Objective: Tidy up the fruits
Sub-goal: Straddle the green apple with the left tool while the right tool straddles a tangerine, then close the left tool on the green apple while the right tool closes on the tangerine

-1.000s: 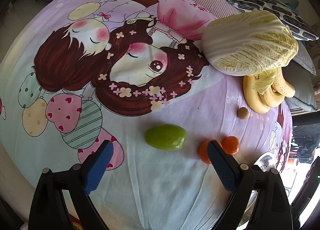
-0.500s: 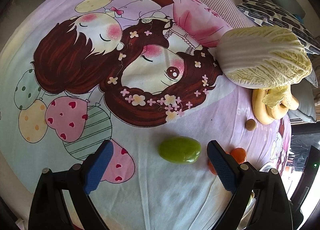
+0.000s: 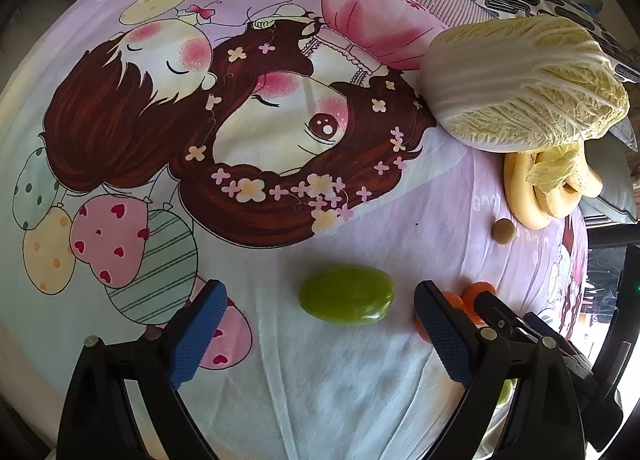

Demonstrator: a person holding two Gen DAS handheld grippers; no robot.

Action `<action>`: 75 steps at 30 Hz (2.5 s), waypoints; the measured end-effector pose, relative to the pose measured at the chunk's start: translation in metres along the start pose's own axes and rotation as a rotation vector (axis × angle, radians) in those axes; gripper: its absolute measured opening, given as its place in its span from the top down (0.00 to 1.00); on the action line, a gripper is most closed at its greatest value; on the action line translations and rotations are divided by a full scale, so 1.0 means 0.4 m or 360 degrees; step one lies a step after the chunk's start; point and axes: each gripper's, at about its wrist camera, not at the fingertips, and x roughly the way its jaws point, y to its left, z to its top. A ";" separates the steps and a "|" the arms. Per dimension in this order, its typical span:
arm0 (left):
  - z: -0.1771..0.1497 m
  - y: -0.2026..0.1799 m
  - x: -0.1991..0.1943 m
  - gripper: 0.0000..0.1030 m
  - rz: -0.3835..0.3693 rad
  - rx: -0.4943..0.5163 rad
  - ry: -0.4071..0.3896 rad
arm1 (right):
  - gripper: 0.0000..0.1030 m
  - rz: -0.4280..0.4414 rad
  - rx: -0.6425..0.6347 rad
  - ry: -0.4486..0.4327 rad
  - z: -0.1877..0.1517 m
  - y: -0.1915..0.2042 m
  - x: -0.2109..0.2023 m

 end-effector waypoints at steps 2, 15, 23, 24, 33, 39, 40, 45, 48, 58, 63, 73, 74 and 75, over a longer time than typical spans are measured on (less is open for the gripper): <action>-0.001 -0.008 0.006 0.08 -0.0001 0.0015 0.0006 | 0.00 -0.0012 -0.0005 0.0011 0.003 0.011 0.016; -0.014 -0.039 0.056 0.08 0.0014 0.0052 0.0064 | 0.00 -0.0030 -0.0032 0.0016 0.022 0.040 0.068; -0.013 -0.048 0.073 0.08 0.0043 0.0050 0.0049 | 0.00 -0.0010 -0.0054 0.0026 0.010 0.062 0.118; -0.011 -0.044 0.071 0.08 0.0041 0.0049 0.0049 | 0.00 -0.0003 -0.0061 0.0030 0.011 0.067 0.124; -0.004 -0.043 0.074 0.08 0.0011 0.0049 0.0050 | 0.00 0.0063 -0.0073 0.0064 0.005 0.078 0.166; -0.006 -0.037 0.070 0.08 -0.0011 0.0034 0.0049 | 0.00 0.0080 -0.0094 0.0041 -0.003 0.080 0.177; -0.005 -0.034 0.071 0.08 -0.0009 0.0032 0.0049 | 0.00 0.0079 -0.0101 0.0030 -0.006 0.081 0.178; -0.008 -0.036 0.067 0.10 0.0021 0.0056 0.0032 | 0.00 0.0088 -0.0120 -0.0019 -0.026 0.075 0.169; -0.008 -0.042 0.067 0.11 0.0031 0.0065 0.0025 | 0.01 0.0092 -0.0159 -0.0071 -0.041 0.080 0.159; -0.004 -0.058 0.058 0.43 0.0028 0.0116 -0.0007 | 0.36 0.0056 -0.0278 -0.0152 -0.075 0.105 0.135; -0.005 -0.068 0.056 0.43 0.0039 0.0127 -0.0011 | 0.55 0.0077 -0.0273 -0.0128 -0.076 0.106 0.139; -0.005 -0.062 0.052 0.43 0.0029 0.0121 -0.0010 | 0.61 0.0100 -0.0260 -0.0164 -0.089 0.077 0.075; -0.005 -0.060 0.050 0.43 0.0028 0.0120 -0.0012 | 0.61 0.0105 -0.0257 -0.0175 -0.092 0.075 0.065; -0.005 -0.059 0.048 0.43 0.0029 0.0122 -0.0015 | 0.61 0.0111 -0.0254 -0.0187 -0.095 0.073 0.057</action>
